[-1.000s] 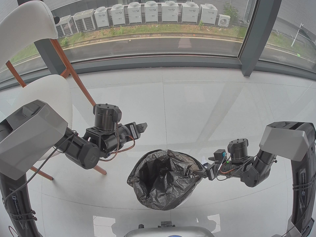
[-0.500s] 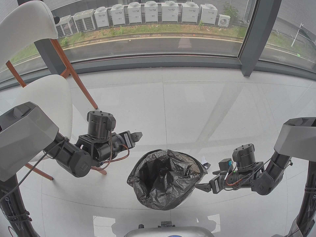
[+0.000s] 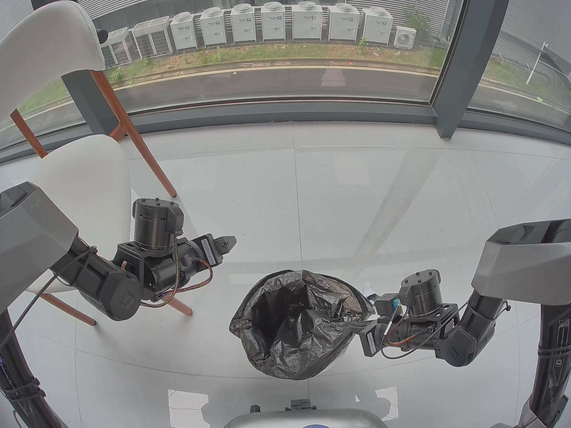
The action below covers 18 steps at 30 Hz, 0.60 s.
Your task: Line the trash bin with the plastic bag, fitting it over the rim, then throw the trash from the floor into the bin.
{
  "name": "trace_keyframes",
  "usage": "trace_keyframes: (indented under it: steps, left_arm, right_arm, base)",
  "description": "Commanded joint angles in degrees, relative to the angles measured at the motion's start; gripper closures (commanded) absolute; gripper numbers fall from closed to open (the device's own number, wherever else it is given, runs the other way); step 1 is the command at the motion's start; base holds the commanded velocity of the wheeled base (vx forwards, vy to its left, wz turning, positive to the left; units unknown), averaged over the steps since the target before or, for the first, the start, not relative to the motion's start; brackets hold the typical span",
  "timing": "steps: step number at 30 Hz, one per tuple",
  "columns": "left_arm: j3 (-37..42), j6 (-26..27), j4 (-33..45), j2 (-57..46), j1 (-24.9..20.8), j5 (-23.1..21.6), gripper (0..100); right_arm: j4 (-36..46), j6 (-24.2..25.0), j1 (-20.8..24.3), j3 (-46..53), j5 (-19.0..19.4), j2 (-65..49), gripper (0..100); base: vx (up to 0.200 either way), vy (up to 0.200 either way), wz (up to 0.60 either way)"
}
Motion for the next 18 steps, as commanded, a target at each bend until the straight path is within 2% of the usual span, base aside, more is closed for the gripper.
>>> trace_keyframes:
  steps: [1, 18]
  left_arm:
    - [0.32, -0.07, -0.07, -0.41, 0.53, -0.01, 0]
    - [0.24, -0.07, -0.16, 0.12, 0.45, 0.08, 0]
  right_arm:
    - [0.05, 0.0, -0.19, 0.6, -0.03, 0.77, 100]
    - [-0.39, 0.0, 1.74, 1.04, -0.03, 2.62, 100]
  base:
    - [0.0, 0.0, 0.0]
    - [0.0, 0.0, 0.0]
